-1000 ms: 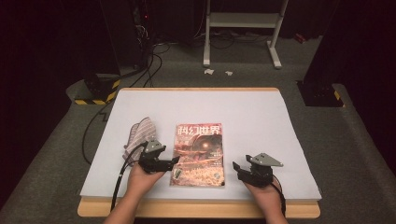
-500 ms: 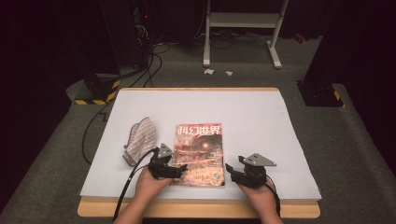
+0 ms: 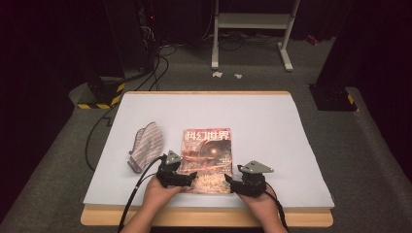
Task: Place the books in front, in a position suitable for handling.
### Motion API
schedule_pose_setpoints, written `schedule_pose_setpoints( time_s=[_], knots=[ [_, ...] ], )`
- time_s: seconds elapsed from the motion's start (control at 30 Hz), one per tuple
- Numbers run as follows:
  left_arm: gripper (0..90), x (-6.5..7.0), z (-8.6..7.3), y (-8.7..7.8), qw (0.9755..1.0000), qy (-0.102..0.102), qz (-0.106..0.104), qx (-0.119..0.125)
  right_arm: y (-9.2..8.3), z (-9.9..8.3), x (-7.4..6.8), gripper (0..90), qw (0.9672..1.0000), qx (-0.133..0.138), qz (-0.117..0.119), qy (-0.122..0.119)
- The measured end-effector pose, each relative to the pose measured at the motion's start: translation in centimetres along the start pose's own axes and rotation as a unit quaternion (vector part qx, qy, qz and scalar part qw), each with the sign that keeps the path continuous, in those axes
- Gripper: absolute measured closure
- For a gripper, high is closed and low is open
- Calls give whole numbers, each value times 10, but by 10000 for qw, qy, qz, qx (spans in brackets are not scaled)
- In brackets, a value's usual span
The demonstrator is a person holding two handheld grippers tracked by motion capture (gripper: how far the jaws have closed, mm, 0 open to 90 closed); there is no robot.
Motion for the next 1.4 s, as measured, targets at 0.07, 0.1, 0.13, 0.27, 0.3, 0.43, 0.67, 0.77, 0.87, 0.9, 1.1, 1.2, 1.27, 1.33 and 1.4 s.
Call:
schedule_pose_setpoints(
  time_s=[0.07,0.1,0.13,0.27,0.3,0.43,0.67,0.77,0.87,0.9,1.1,1.2,1.27,1.33,1.4],
  knots=[
    [145,1,0,0,10000,0,41,-5,2,0,-2,363,10000,-39,17,-16],
    [145,2,0,0,10000,-9,54,-26,4,0,-3,370,9999,-94,32,-32],
    [145,2,0,0,10000,-9,54,-26,4,0,-3,370,9999,-94,32,-32],
    [144,3,-1,-1,9999,53,83,-69,8,-1,-7,393,9997,-240,53,-38],
    [144,4,-1,-1,9999,62,85,-79,8,-1,-7,393,9997,-240,53,-38],
    [148,4,-1,-1,9999,36,89,-87,11,-1,-8,395,9994,-332,21,-45],
    [189,5,-4,-5,9999,-8,107,-26,13,-1,-8,394,9992,-393,19,-21],
    [193,4,-5,-5,9999,-79,92,22,14,-1,-8,393,9991,-419,36,28],
    [184,5,-4,-5,9998,-164,80,31,15,-1,-8,396,9990,-434,60,62],
    [183,4,-4,-5,9998,-185,64,25,15,-1,-9,398,9989,-443,100,78],
    [184,5,-4,-5,9996,-251,75,56,16,-1,-10,400,9989,-459,78,106],
    [198,4,-4,-5,9995,-288,83,78,16,-1,-11,400,9987,-483,66,125],
    [203,3,-4,-6,9993,-346,56,87,16,-1,-11,400,9987,-485,60,143],
    [217,2,-3,-6,9991,-398,24,106,16,-1,-10,401,9987,-479,66,158],
    [230,2,-3,-7,9991,-410,29,114,16,-1,-10,401,9986,-493,77,171]
  ],
)
Point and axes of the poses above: each handheld gripper's, and its own axes: y roughly forward along the jaws, z roughly out of its top, x roughly to its right, the point moved 5 cm from there along y, roughly forward along the jaws, and after that the axes turned 5 degrees about -y, right-handed, at the moved point
